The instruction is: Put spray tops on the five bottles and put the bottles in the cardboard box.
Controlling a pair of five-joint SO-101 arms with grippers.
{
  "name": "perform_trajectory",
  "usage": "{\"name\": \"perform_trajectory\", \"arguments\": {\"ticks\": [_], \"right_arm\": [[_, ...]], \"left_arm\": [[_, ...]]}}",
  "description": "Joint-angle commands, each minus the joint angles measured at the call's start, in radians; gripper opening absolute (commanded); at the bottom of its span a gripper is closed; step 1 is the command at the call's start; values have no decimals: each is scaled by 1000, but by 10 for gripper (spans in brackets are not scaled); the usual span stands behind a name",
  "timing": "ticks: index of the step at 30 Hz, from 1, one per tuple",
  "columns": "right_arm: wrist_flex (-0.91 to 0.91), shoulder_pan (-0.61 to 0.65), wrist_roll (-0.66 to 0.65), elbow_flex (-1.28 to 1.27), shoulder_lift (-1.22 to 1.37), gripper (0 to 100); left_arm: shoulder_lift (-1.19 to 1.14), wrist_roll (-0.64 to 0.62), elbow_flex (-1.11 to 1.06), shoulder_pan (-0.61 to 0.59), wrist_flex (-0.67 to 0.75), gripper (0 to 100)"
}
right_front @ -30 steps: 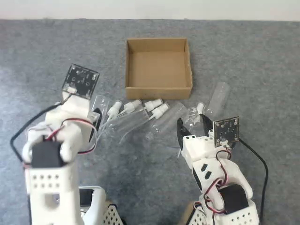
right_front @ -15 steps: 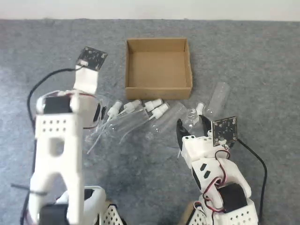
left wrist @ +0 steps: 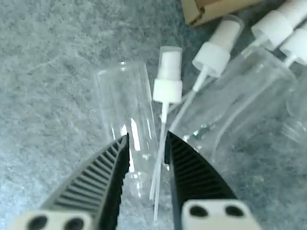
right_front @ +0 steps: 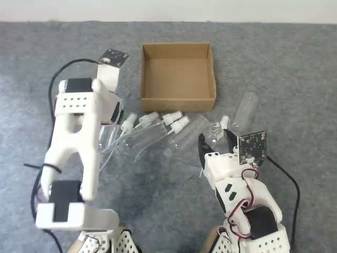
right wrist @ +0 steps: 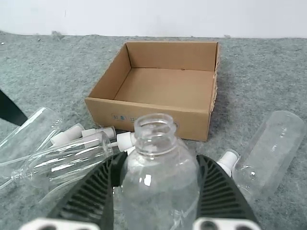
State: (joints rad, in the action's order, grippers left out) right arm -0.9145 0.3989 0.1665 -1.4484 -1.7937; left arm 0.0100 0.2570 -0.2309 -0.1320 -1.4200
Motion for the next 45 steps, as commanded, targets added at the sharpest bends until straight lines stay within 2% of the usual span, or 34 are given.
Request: {"name": "perform_trajectory", "arguments": {"ticks": [1, 7, 24, 36, 42, 45], "right_arm": [[31, -21, 5, 20, -22, 101], [30, -25, 5, 20, -22, 101], [31, -27, 5, 9, -22, 102], [27, -27, 5, 9, -22, 102], [27, -27, 5, 9, -22, 102], [27, -27, 5, 9, -22, 102]], "left_arm": [[-57, 12, 119, 28, -12, 112], [-144, 8, 150, 91, -9, 113], [-442, 14, 341, 87, -15, 152], [-750, 14, 722, 49, -264, 148], [-864, 14, 837, 15, -313, 147], [-878, 14, 849, 25, -322, 104]]}}
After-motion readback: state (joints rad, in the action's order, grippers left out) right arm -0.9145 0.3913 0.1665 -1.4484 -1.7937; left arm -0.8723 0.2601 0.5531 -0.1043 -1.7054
